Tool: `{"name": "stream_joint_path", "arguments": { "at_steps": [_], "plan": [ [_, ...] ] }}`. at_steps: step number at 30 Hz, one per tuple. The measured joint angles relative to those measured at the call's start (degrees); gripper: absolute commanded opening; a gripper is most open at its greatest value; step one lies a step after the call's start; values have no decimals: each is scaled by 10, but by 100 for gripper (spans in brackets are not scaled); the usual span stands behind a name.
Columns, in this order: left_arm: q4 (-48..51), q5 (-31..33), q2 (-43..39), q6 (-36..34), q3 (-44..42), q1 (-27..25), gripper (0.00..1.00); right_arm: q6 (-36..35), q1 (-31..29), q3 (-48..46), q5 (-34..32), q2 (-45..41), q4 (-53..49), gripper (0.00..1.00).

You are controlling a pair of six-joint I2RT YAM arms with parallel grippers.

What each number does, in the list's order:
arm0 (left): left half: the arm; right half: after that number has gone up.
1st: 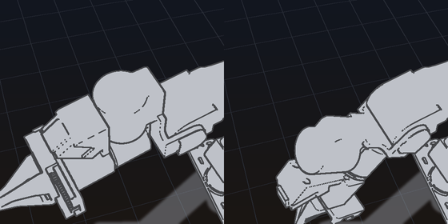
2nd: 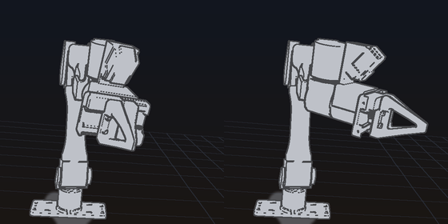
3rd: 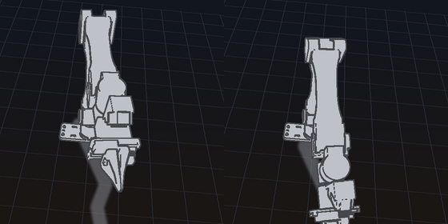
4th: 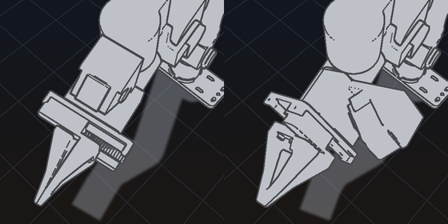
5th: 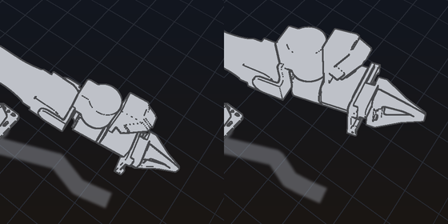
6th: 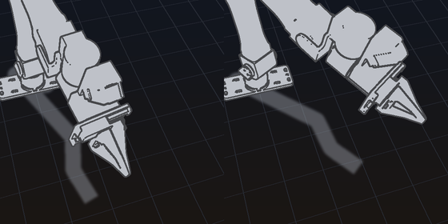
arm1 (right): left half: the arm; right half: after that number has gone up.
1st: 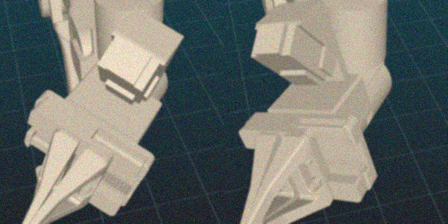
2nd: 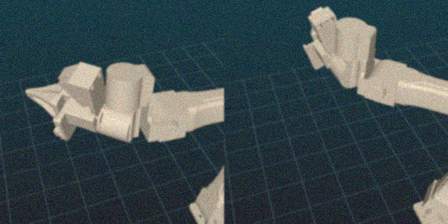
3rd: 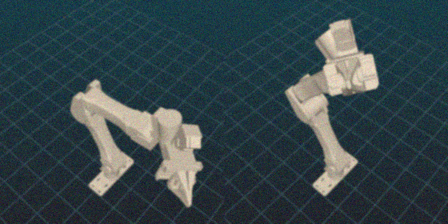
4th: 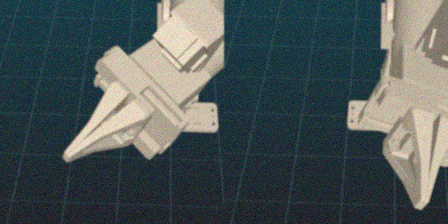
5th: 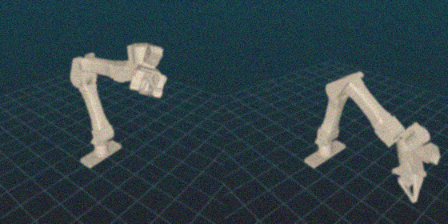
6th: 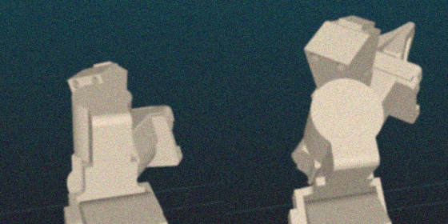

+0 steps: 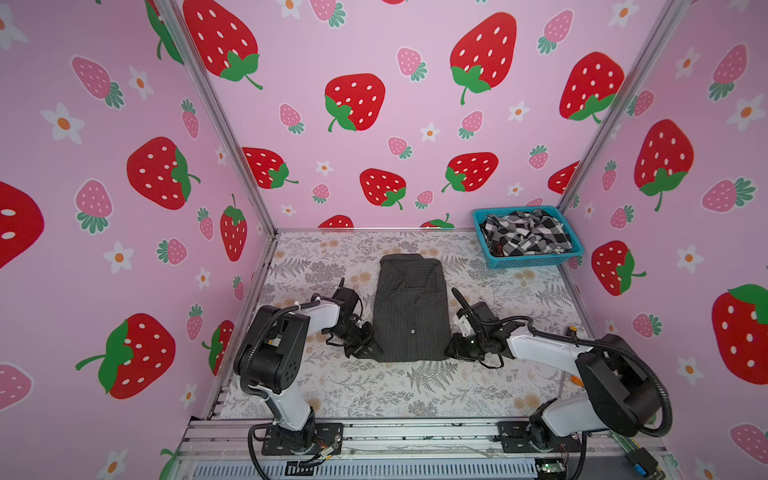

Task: Fold and stack the long sleeve shirts

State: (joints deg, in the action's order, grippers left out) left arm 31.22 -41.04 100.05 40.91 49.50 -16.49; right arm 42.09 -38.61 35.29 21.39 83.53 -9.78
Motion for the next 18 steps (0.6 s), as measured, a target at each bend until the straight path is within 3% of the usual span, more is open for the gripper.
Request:
{"name": "stream_joint_path", "arguments": {
  "at_steps": [3, 4, 11, 18],
  "plan": [
    [-19, -1, 9, -2, 7, 0, 1, -2, 0, 0, 1, 0, 7, 7],
    [-21, -1, 9, -2, 7, 0, 0, -1, 0, 0, 2, 0, 10, 4],
    [4, 15, -20, -8, 0, -3, 0, -1, -28, 0, -1, -26, -4, 0],
    [85, 26, -166, -15, -65, -24, 0, 48, -105, -31, -13, -199, -60, 0]
  ]
}}
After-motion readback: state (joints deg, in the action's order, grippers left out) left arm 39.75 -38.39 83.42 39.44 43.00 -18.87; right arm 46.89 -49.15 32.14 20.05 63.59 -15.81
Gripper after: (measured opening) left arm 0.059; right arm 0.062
